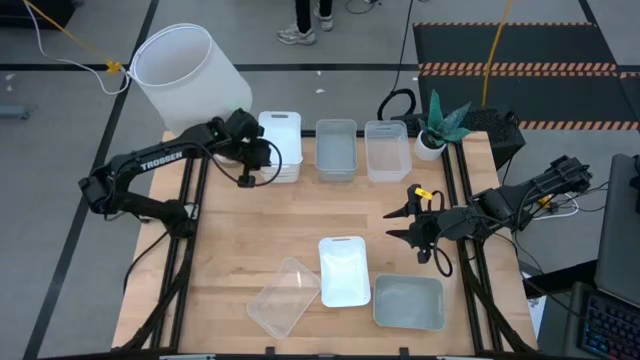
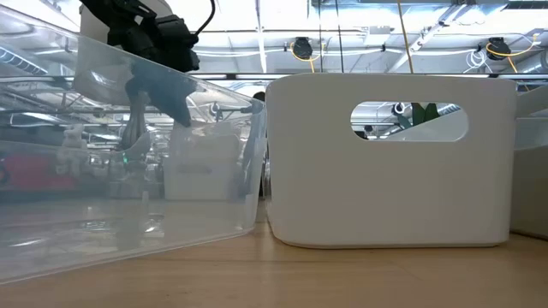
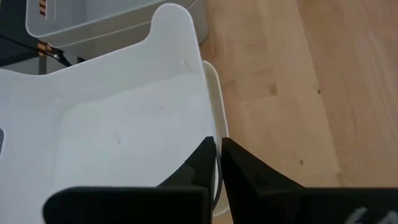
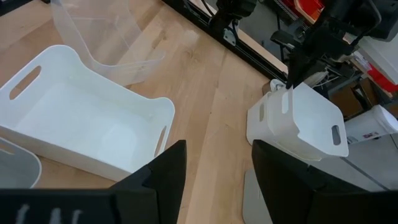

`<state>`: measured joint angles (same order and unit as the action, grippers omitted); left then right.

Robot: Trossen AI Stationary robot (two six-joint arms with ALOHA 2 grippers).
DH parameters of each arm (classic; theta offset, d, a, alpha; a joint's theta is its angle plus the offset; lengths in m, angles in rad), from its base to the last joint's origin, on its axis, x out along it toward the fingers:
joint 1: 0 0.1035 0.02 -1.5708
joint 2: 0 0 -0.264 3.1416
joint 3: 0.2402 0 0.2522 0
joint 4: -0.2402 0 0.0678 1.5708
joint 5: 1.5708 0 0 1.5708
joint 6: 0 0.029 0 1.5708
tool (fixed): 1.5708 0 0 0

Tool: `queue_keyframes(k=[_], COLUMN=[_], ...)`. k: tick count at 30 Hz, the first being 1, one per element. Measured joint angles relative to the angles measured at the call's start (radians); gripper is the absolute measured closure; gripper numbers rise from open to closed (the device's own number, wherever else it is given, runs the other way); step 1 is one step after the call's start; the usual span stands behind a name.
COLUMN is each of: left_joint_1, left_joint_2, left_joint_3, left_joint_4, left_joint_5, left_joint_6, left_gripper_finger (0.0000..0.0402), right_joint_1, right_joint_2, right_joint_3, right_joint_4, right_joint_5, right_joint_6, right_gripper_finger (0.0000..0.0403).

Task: Stack baskets by color
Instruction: Stack the left white bin on the top left white bin

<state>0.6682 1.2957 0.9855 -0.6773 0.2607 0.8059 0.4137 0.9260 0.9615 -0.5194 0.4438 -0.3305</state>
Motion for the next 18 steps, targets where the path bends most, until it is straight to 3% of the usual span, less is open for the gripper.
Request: queue_keyframes(k=[7,18], left_joint_1=[0.0,-0.016], left_joint_2=[0.0,-0.004], left_joint_3=[0.0,0.0], left_joint_4=[0.0,0.053], left_joint_5=[-0.03,-0.115], left_joint_6=[0.0,-0.095], left_gripper_finger=[0.0368,0.0243], right_joint_1=[0.0,0.0], right_joint_2=[0.0,0.0], right_joint_3=[0.0,0.0], right_joint_4=[0.0,0.0], right_joint_5=[0.0,0.0], right_joint_6=[0.0,0.0], right_gripper_finger=[0.0227,0.0227])
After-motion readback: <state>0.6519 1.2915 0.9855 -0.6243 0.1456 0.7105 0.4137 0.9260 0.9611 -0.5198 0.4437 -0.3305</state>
